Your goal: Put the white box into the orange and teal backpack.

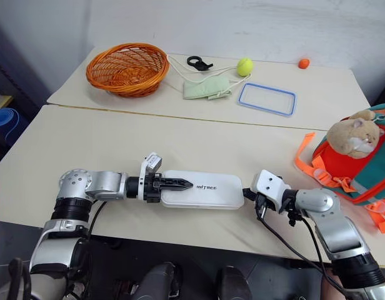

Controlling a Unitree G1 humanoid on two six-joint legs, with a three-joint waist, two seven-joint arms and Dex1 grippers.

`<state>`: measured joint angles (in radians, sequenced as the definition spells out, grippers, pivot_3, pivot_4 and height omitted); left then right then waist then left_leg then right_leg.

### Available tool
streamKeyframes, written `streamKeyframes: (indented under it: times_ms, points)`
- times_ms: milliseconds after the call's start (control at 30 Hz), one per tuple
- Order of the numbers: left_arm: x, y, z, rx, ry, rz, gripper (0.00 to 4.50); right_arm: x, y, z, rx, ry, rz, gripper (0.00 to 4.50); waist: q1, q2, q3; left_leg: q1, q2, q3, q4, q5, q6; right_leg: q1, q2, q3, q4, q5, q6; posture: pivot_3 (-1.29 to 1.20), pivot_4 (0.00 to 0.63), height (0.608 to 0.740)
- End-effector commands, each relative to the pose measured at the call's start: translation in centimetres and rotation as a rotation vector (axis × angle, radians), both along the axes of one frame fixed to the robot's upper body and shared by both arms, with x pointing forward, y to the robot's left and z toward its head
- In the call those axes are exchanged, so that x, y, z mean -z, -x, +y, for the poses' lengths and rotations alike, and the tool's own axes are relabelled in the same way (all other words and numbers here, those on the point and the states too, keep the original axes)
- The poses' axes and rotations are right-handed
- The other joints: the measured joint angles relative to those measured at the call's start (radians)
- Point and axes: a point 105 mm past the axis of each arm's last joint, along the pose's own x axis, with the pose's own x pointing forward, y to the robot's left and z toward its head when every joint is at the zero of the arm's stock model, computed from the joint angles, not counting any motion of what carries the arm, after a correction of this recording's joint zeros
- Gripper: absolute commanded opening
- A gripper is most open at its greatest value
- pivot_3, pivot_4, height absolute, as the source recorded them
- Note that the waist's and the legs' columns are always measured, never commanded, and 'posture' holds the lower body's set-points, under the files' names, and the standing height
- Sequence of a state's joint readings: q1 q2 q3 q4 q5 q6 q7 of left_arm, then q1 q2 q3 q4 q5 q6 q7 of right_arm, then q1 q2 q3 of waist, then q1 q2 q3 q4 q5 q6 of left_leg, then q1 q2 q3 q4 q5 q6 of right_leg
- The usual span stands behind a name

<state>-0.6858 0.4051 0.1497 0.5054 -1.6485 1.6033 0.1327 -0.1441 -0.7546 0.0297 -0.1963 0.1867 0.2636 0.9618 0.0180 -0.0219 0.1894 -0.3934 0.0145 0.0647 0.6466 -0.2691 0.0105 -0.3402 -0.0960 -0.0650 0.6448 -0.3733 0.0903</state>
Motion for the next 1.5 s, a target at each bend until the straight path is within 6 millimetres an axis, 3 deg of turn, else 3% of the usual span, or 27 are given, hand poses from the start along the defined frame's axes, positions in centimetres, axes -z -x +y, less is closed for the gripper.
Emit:
streamKeyframes:
  times_ms: [33,200,367,467,533,667,800,967,1133,1233,1500]
  points:
    - [-2.9,0.1,0.3,0.011,0.089,-0.093,1.18,-3.5,1.4,0.3,-0.018,-0.174,-0.102,0.35,0.000,0.000,0.000,0.000,0.000,0.000,0.000,0.000,0.000,0.000,0.000,0.000,0.000,0.000,0.000,0.00,0.150,0.740]
    - [-5.8,0.3,1.9,-0.015,0.080,-0.286,1.18,-3.2,5.4,-2.6,0.078,-0.235,-0.063,1.85,0.006,0.000,0.000,-0.002,0.000,-0.001,-0.001,-0.001,-0.001,-0.001,0.001,-0.001,-0.002,0.000,0.000,0.00,0.150,0.740]
    - [-6.6,0.9,4.0,-0.039,-0.017,-0.549,1.18,-3.0,8.1,-7.8,0.362,-0.271,-0.099,3.58,0.000,0.000,0.000,-0.002,0.000,0.001,-0.002,-0.001,-0.001,0.000,0.002,0.000,-0.006,0.000,0.000,0.00,0.150,0.740]
    - [-7.6,1.2,5.4,-0.074,0.050,-0.776,1.18,-2.2,10.5,-10.9,0.522,-0.259,-0.099,4.46,0.000,0.000,0.000,0.004,-0.001,0.005,-0.015,0.000,-0.007,0.000,0.002,0.003,-0.010,0.000,0.000,0.00,0.150,0.740]
    - [-7.6,1.8,6.3,-0.071,0.084,-0.871,1.18,-1.9,11.8,-13.3,0.645,-0.250,-0.123,4.46,0.002,0.001,0.000,0.004,0.000,0.006,-0.020,0.000,-0.011,0.000,0.002,0.003,-0.013,0.000,0.000,0.00,0.150,0.740]
    - [-7.4,2.0,6.9,-0.088,0.108,-1.076,1.18,-3.1,13.2,-17.4,0.882,-0.327,-0.258,4.46,0.002,0.001,0.000,0.005,0.002,0.006,-0.024,0.001,-0.012,0.000,0.003,0.004,-0.016,-0.001,-0.001,0.00,0.150,0.740]
    - [-7.5,2.0,7.2,-0.117,0.153,-1.149,1.18,-3.6,14.0,-18.4,0.945,-0.394,-0.292,4.46,0.002,0.002,0.000,0.004,0.002,0.006,-0.025,0.001,-0.011,-0.001,0.002,0.004,-0.017,-0.001,-0.001,0.00,0.150,0.740]
    - [-6.9,1.8,7.3,-0.093,0.144,-1.165,1.18,-5.2,11.4,-18.5,0.891,-0.463,-0.334,4.46,-0.019,0.002,0.000,0.004,0.001,0.006,-0.025,0.003,-0.003,0.000,0.001,0.005,-0.016,0.000,-0.001,0.00,0.150,0.740]
    - [-6.4,1.9,7.5,-0.087,0.146,-1.168,1.18,-7.1,6.5,-15.8,0.696,-0.528,-0.323,4.46,-0.027,0.003,0.000,0.005,0.001,0.006,-0.024,0.004,-0.001,-0.001,0.001,0.004,-0.014,0.000,-0.001,0.00,0.150,0.740]
    - [-6.3,1.9,7.7,-0.100,0.149,-1.176,1.18,-8.9,3.6,-13.7,0.588,-0.603,-0.330,3.86,-0.029,0.004,0.000,0.005,0.001,0.006,-0.023,0.004,-0.001,-0.002,0.001,0.004,-0.011,0.000,-0.001,0.00,0.150,0.740]
    - [-7.4,1.2,8.0,-0.207,0.117,-1.219,1.18,-9.4,-0.3,-9.7,0.401,-0.595,-0.304,0.97,-0.021,0.005,0.001,0.002,0.001,0.004,-0.017,0.003,0.000,-0.002,0.000,0.002,-0.008,0.000,-0.001,0.00,0.150,0.740]
